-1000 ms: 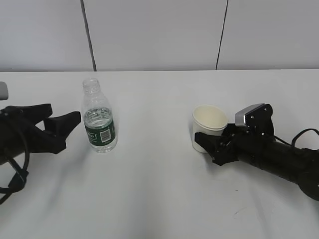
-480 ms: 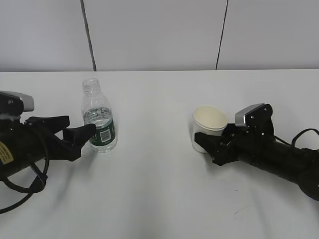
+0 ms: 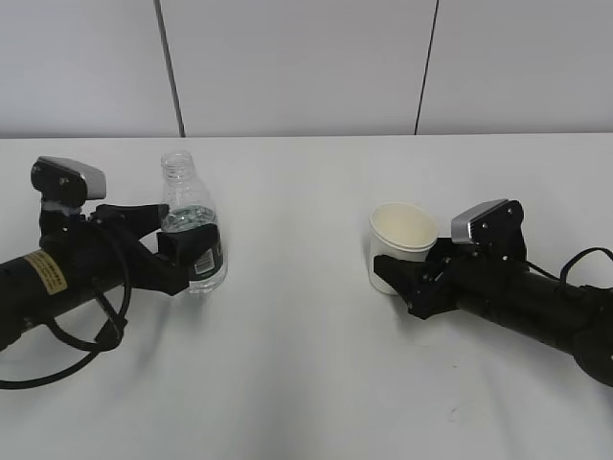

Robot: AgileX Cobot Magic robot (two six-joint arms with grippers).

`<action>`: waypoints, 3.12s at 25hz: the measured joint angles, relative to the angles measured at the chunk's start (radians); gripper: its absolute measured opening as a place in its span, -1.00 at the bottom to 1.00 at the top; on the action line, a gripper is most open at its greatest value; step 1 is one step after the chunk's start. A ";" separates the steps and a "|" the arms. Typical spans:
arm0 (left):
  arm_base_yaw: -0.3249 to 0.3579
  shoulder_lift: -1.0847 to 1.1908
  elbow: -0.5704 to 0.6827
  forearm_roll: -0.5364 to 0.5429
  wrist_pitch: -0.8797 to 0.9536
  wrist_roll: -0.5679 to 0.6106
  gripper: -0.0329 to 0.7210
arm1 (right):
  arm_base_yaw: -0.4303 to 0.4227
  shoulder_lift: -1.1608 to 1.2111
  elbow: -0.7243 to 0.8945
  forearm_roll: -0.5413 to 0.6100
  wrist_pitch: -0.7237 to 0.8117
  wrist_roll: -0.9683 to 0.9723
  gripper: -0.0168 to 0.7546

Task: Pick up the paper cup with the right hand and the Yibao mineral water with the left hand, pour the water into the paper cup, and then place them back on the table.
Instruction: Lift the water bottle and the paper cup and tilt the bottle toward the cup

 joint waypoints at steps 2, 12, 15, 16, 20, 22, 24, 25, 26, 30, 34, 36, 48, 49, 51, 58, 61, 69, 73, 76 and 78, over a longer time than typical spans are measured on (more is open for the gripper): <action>-0.019 0.022 -0.027 -0.008 -0.001 0.000 0.45 | 0.000 0.000 0.000 0.000 0.000 0.000 0.47; -0.037 0.053 -0.071 -0.052 -0.001 0.000 0.42 | 0.000 0.000 0.000 -0.002 0.000 0.000 0.47; -0.038 0.053 -0.071 -0.052 -0.002 0.000 0.32 | 0.000 0.000 0.000 -0.002 0.000 0.000 0.47; -0.038 0.053 -0.071 -0.052 -0.002 0.000 0.29 | 0.000 0.000 0.000 -0.002 0.000 0.000 0.47; -0.038 0.053 -0.071 -0.050 -0.002 0.000 0.23 | 0.000 0.000 0.000 -0.014 0.000 0.000 0.47; -0.038 0.053 -0.071 -0.050 -0.002 0.000 0.21 | 0.000 0.000 0.000 -0.034 0.000 0.000 0.47; -0.038 0.053 -0.071 -0.050 -0.002 0.000 0.18 | 0.000 0.000 0.000 -0.052 0.000 0.000 0.47; -0.038 0.053 -0.071 -0.050 -0.002 0.000 0.17 | 0.000 0.000 0.000 -0.058 0.000 0.000 0.47; -0.038 0.053 -0.071 -0.049 -0.002 0.000 0.16 | 0.000 0.000 0.000 -0.062 0.000 0.000 0.47; -0.038 0.053 -0.071 -0.049 -0.001 -0.001 0.16 | 0.000 0.000 0.000 -0.086 -0.002 0.000 0.47; -0.038 0.053 -0.071 -0.049 -0.001 -0.001 0.14 | 0.000 0.000 0.000 -0.117 -0.002 0.000 0.47; -0.038 0.053 -0.071 -0.052 -0.002 -0.002 0.10 | 0.000 0.000 -0.002 -0.129 -0.002 0.000 0.47; -0.038 0.031 -0.071 -0.041 0.026 0.004 0.08 | 0.000 0.000 -0.041 -0.245 0.000 0.061 0.47; -0.038 0.019 -0.071 -0.041 0.038 0.005 0.08 | 0.000 0.000 -0.049 -0.257 0.000 0.072 0.47; -0.038 -0.009 -0.071 -0.033 0.072 0.018 0.09 | 0.002 0.002 -0.065 -0.278 0.000 0.098 0.47; -0.038 -0.092 -0.070 0.002 0.212 0.042 0.10 | 0.061 0.002 -0.108 -0.305 0.000 0.127 0.47; -0.038 -0.122 -0.069 0.016 0.273 0.049 0.10 | 0.085 0.002 -0.127 -0.312 0.000 0.147 0.47; -0.038 -0.192 -0.067 0.052 0.394 0.083 0.11 | 0.093 0.002 -0.173 -0.365 0.000 0.222 0.47; -0.038 -0.214 -0.065 0.055 0.443 0.121 0.11 | 0.093 0.004 -0.188 -0.410 0.000 0.259 0.45; -0.038 -0.238 -0.065 0.056 0.474 0.144 0.11 | 0.093 0.006 -0.201 -0.442 0.002 0.278 0.45; -0.038 -0.254 -0.065 0.056 0.489 0.164 0.11 | 0.093 0.007 -0.206 -0.456 0.002 0.287 0.45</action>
